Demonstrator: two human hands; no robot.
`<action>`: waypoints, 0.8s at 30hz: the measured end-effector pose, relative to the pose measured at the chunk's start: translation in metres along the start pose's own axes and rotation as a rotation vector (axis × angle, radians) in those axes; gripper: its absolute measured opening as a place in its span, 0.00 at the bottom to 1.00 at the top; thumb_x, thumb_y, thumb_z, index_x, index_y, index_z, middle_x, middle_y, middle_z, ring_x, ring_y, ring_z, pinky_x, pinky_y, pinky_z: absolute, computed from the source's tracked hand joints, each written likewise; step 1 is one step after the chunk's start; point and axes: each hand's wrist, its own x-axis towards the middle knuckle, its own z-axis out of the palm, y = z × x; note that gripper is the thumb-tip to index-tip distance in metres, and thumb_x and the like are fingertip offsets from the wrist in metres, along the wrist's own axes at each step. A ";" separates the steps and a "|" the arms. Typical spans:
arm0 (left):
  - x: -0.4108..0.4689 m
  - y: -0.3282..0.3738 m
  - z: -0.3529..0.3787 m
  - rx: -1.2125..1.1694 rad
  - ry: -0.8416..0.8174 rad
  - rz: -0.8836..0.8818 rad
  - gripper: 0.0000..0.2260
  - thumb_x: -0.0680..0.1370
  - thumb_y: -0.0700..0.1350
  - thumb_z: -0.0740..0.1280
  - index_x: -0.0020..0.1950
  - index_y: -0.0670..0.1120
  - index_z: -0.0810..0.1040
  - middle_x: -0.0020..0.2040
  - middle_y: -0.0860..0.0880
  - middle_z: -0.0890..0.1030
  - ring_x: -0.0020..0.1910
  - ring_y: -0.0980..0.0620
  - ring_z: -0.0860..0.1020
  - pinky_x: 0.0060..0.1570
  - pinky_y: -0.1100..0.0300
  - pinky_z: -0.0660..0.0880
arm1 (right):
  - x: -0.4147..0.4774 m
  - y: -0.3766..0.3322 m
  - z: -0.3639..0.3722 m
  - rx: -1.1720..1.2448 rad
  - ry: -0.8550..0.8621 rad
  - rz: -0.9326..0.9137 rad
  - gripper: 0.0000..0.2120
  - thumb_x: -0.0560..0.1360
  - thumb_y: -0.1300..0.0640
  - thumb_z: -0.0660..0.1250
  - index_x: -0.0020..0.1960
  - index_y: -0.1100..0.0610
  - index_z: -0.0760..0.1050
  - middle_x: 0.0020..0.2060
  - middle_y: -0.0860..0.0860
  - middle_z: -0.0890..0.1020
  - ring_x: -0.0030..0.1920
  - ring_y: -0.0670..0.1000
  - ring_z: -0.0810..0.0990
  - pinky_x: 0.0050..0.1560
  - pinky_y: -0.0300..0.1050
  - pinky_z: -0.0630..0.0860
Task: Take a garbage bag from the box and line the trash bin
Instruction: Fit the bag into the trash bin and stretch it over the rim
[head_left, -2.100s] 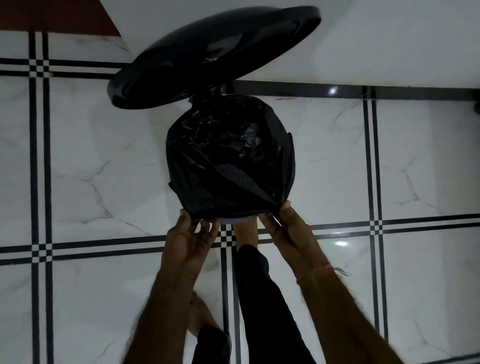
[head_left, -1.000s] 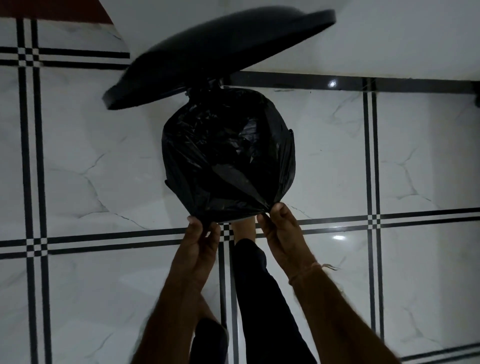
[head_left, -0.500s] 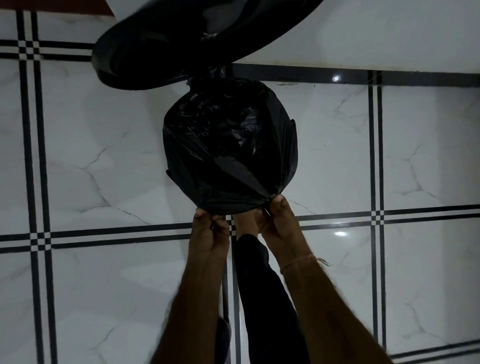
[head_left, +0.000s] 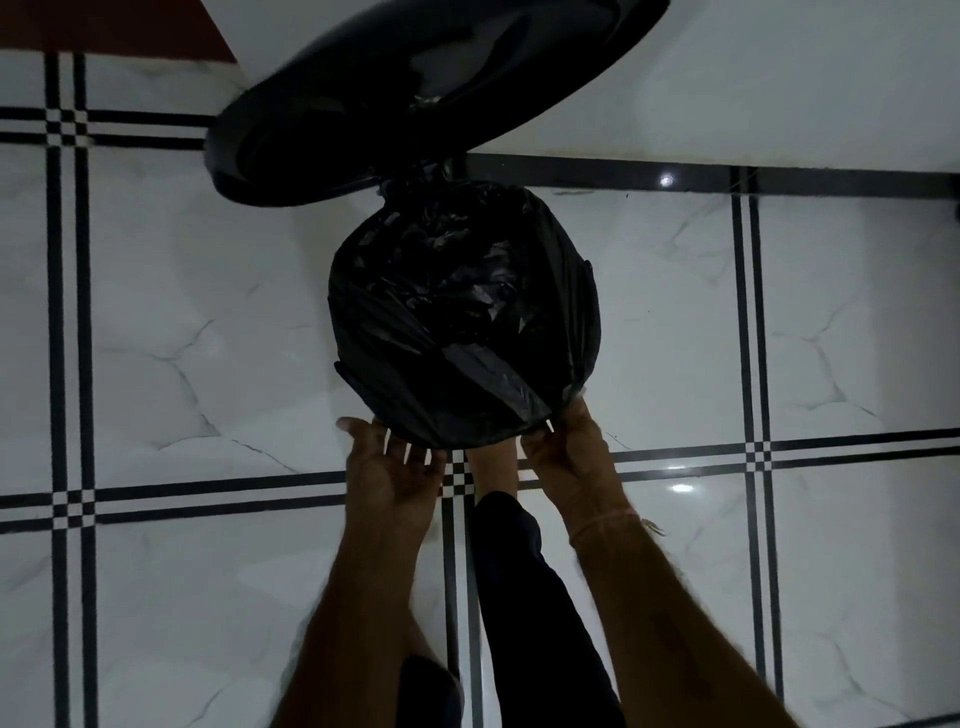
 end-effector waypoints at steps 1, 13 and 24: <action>0.000 0.007 0.001 0.012 -0.008 0.016 0.18 0.79 0.63 0.65 0.55 0.51 0.83 0.55 0.52 0.86 0.61 0.49 0.80 0.60 0.52 0.75 | 0.002 -0.007 0.001 0.031 -0.021 0.000 0.15 0.76 0.43 0.68 0.47 0.53 0.86 0.48 0.50 0.84 0.46 0.51 0.77 0.44 0.44 0.72; 0.017 0.030 0.013 0.180 0.177 0.005 0.12 0.81 0.46 0.70 0.63 0.45 0.80 0.58 0.47 0.84 0.57 0.51 0.81 0.48 0.57 0.78 | 0.051 -0.034 0.015 -0.201 0.212 0.100 0.12 0.82 0.64 0.54 0.46 0.57 0.73 0.43 0.54 0.77 0.42 0.52 0.78 0.43 0.47 0.79; 0.029 0.075 0.056 0.711 0.144 0.470 0.28 0.83 0.66 0.50 0.70 0.50 0.75 0.63 0.51 0.79 0.61 0.52 0.77 0.62 0.52 0.74 | -0.024 -0.024 0.125 -1.366 -0.443 -1.058 0.08 0.83 0.58 0.62 0.57 0.59 0.78 0.51 0.54 0.81 0.52 0.52 0.80 0.54 0.42 0.76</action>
